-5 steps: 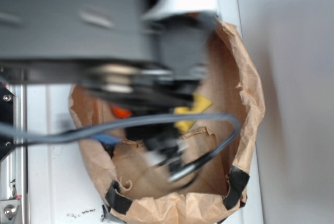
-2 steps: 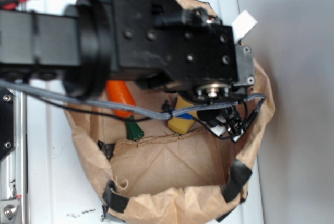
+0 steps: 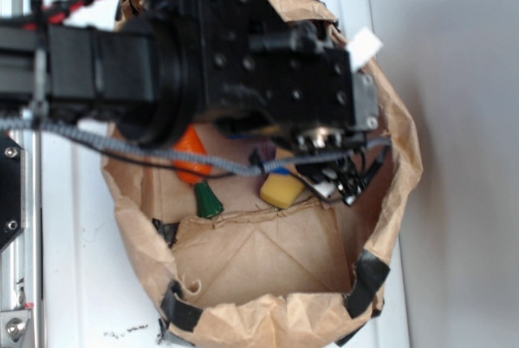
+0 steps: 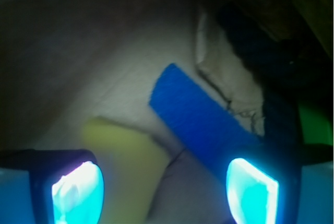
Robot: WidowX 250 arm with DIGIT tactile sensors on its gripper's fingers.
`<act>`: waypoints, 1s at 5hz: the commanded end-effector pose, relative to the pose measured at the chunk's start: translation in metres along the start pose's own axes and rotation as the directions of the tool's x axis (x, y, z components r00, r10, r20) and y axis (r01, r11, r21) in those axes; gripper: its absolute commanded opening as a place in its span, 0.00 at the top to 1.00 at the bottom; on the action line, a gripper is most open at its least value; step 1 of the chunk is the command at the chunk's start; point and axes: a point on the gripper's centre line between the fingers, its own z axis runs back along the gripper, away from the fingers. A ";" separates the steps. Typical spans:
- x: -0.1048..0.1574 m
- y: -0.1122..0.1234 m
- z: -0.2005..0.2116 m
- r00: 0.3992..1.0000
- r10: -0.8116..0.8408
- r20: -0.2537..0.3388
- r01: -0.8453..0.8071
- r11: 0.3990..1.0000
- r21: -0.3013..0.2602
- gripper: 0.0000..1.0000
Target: Grab the green sponge.
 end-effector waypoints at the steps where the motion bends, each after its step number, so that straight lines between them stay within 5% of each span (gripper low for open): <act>1: -0.005 -0.008 -0.008 0.999 0.007 -0.043 -0.013 0.989 -0.150 0.00; 3: -0.018 -0.032 -0.029 0.999 -0.006 -0.037 0.001 0.994 -0.112 0.00; 4: -0.017 -0.032 -0.036 1.000 -0.004 -0.026 0.001 0.995 -0.099 1.00; 5: -0.012 -0.032 -0.034 1.000 0.019 -0.019 -0.021 0.995 -0.095 1.00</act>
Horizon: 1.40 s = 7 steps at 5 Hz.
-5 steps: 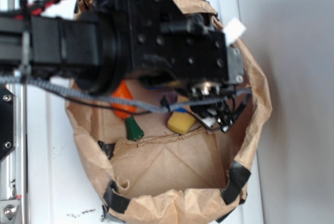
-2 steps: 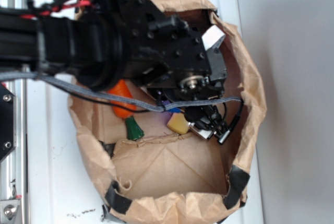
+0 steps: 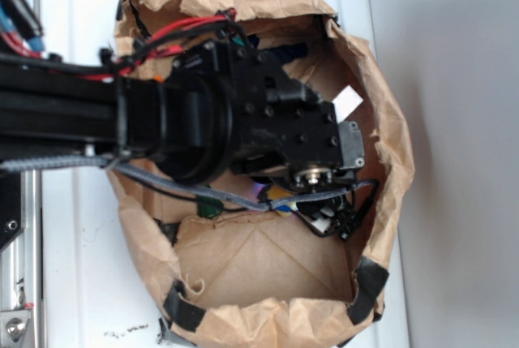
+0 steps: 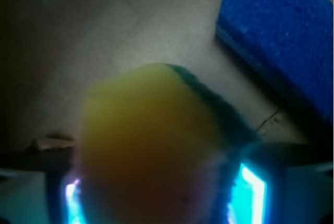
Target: Grab the green sponge.
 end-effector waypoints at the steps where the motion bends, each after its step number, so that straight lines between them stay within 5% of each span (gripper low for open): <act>1: 0.009 -0.004 0.007 0.999 0.011 0.043 -0.010 1.000 -0.030 1.00; 3: 0.001 0.007 0.055 0.995 -0.103 0.002 0.103 0.992 -0.071 1.00; 4: -0.006 0.015 0.105 0.957 -0.289 0.016 0.289 0.951 -0.107 1.00; 5: -0.020 0.006 0.131 0.869 -0.476 0.135 0.488 0.870 -0.069 1.00; 7: -0.029 0.019 0.179 0.790 -0.576 0.213 0.589 0.808 -0.001 1.00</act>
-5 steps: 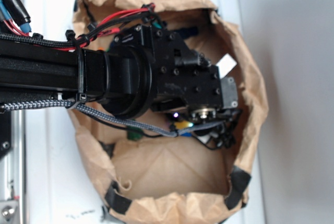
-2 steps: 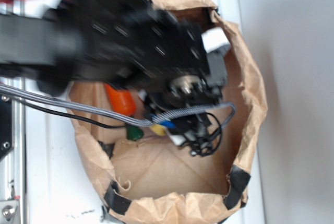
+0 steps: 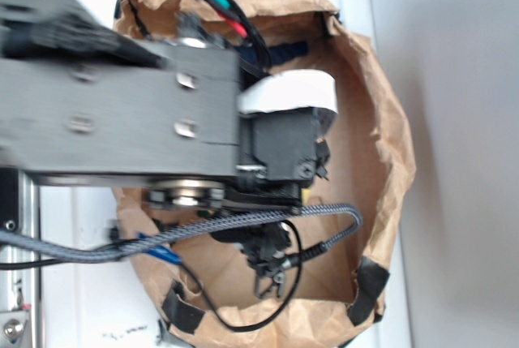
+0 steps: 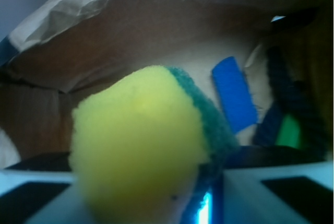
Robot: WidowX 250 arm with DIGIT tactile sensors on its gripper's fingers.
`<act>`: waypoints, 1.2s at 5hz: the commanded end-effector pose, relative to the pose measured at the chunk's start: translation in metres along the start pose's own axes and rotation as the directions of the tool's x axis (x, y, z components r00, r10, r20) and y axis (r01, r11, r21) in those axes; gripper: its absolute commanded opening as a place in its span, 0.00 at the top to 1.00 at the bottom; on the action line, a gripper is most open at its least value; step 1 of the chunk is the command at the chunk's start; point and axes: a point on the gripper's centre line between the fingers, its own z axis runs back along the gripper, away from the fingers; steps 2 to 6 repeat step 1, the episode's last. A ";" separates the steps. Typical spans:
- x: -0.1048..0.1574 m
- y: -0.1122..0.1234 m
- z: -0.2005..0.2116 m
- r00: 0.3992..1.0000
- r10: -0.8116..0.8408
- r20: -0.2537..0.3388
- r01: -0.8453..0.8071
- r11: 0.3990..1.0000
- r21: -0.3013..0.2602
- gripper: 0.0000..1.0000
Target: Grab the green sponge.
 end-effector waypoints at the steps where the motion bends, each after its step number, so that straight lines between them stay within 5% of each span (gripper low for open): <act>1: 0.008 0.012 0.036 0.996 -0.033 0.078 0.030 0.999 0.033 1.00; 6: 0.008 0.012 0.036 0.996 -0.033 0.078 0.030 0.999 0.033 1.00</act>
